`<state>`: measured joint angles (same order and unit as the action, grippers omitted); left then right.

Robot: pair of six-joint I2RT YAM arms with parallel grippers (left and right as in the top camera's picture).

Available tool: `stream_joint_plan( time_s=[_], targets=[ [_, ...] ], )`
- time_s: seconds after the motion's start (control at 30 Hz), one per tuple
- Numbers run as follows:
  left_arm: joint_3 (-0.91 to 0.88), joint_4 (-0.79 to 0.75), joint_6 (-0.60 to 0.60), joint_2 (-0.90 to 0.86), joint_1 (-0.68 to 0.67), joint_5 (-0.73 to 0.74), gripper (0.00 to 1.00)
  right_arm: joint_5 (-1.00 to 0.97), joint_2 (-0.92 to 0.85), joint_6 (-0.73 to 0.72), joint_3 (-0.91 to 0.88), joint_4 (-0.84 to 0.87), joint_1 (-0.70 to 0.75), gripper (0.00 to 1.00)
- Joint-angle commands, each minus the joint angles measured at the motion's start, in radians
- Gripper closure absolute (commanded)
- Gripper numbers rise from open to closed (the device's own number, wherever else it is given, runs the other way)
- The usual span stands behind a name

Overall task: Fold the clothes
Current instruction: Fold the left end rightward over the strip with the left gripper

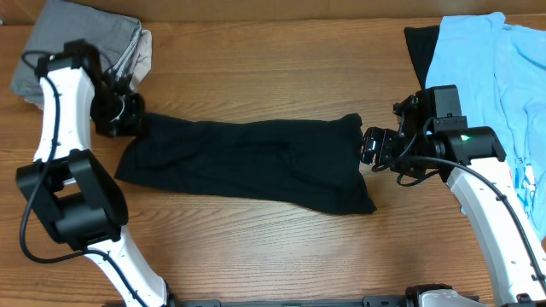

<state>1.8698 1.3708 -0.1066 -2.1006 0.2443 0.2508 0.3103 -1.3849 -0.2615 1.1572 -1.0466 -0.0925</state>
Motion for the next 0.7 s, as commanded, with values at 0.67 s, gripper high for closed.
stream_joint_plan(
  time_s=[0.67],
  targets=[
    [0.021,-0.136,0.209,-0.008,-0.610,-0.078,0.93,-0.002,-0.007,-0.001,-0.006,0.002,-0.002,0.13]
  ],
)
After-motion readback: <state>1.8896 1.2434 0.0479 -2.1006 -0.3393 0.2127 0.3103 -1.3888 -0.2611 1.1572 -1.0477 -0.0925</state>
